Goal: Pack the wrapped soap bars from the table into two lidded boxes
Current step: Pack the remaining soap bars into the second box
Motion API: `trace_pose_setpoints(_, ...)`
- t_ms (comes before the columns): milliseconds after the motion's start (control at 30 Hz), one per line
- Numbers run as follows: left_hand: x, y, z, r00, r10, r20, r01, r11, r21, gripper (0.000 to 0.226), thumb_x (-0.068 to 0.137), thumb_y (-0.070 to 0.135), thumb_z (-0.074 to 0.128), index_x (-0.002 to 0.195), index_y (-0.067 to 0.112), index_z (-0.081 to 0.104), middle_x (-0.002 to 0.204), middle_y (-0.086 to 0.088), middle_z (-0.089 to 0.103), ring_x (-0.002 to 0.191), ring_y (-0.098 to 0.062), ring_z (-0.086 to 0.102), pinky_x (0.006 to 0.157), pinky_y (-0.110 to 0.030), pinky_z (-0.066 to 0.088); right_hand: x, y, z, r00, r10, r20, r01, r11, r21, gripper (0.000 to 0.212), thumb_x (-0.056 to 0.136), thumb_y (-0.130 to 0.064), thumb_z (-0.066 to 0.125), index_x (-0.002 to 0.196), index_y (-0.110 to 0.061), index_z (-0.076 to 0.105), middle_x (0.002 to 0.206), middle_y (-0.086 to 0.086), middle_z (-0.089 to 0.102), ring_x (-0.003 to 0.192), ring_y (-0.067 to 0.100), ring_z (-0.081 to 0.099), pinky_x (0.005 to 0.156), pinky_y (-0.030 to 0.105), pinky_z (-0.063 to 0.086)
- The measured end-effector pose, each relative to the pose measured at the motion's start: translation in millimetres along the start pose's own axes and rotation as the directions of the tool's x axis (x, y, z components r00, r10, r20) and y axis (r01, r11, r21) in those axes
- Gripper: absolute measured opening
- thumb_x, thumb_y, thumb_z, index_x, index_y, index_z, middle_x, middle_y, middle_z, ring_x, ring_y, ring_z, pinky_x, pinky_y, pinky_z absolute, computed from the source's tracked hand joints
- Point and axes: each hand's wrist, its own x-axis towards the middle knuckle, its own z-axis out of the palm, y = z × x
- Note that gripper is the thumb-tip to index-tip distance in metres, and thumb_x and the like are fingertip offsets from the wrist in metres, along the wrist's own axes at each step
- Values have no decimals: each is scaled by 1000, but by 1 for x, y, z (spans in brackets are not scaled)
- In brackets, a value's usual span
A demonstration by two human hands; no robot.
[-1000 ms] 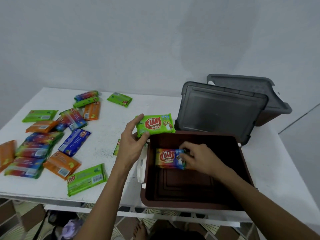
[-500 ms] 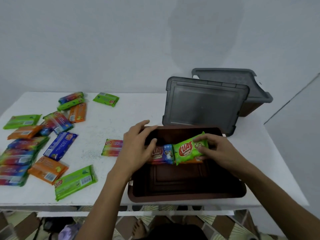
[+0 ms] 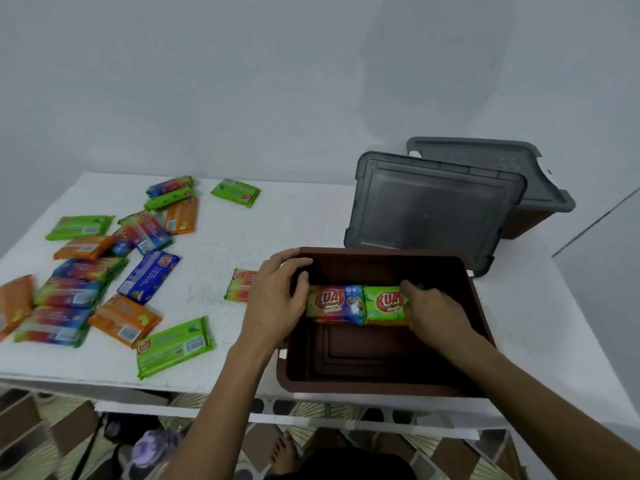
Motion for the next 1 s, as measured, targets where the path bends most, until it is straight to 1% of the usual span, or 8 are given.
trace_pose_setpoints(67, -6, -6, -11, 999, 39, 31, -37, 996, -77, 28, 91, 18, 53, 112, 19, 70, 127, 5, 60, 118, -5, 54, 99, -13, 38, -2, -14, -10, 999, 2, -54, -5, 998, -55, 44, 95, -40, 46, 135, -23, 41, 116, 14, 60, 104, 35, 58, 73, 36, 47)
trace_pose_setpoints(133, -15, -17, -25, 996, 83, 32, -80, 992, -96, 29, 93, 13, 52, 115, 20, 69, 128, 7, 59, 117, -2, 53, 95, -8, 38, -3, -36, -21, 991, -38, -129, 42, 999, 25, 41, 95, -44, 47, 131, -24, 45, 116, 10, 59, 105, 30, 57, 71, 34, 45)
trace_pose_setpoints(333, -51, -86, -80, 998, -13, 58, 11, 999, 31, 29, 94, 28, 49, 114, 21, 68, 121, 7, 63, 112, -7, 58, 94, -21, 45, -6, -142, -39, 850, -234, -472, 420, 842, 340, 38, 95, -32, 54, 131, -24, 51, 126, 0, 58, 116, 18, 53, 94, 32, 47)
trace_pose_setpoints(500, -81, -154, -120, 967, -175, 187, 132, 966, 221, 48, 87, 49, 46, 125, 24, 61, 128, 3, 59, 114, -15, 55, 93, -38, 47, 6, -228, -21, 852, -363, -378, 478, 834, 276, 49, 97, -27, 49, 144, -26, 37, 151, 18, 31, 135, 36, 34, 103, 48, 42)
trace_pose_setpoints(600, -96, -181, -133, 955, -194, 226, 109, 934, 341, 55, 84, 57, 48, 131, 28, 56, 133, 2, 55, 120, -19, 52, 94, -45, 45, 15, -271, -2, 931, -321, -177, 359, 892, 275, 59, 99, -22, 42, 152, -29, 17, 159, 23, 7, 145, 43, 8, 113, 53, 26)
trace_pose_setpoints(700, -108, -193, -139, 955, -174, 242, 74, 925, 372, 62, 80, 59, 51, 134, 29, 52, 140, 5, 50, 127, -19, 46, 100, -45, 37, 26, -297, 21, 968, -229, -106, 248, 938, 241, 63, 99, -20, 41, 153, -29, 11, 160, 23, -4, 146, 47, -1, 116, 57, 15)
trace_pose_setpoints(900, -112, -208, -143, 952, -124, 279, 15, 932, 363, 68, 74, 60, 55, 137, 35, 48, 139, 13, 52, 135, -8, 33, 102, -32, 22, 52, -296, 52, 997, -56, 55, 47, 987, 152, 67, 92, -17, 43, 151, -29, 14, 160, 22, -3, 143, 52, -5, 114, 65, 6)
trace_pose_setpoints(1000, -111, -213, -144, 952, -106, 287, 0, 938, 348, 67, 74, 61, 57, 136, 37, 49, 137, 15, 53, 135, -8, 34, 102, -32, 23, 61, -297, 51, 994, -74, 83, 64, 991, 113, 68, 88, -13, 48, 148, -29, 20, 156, 21, 12, 142, 50, 3, 112, 64, 11)
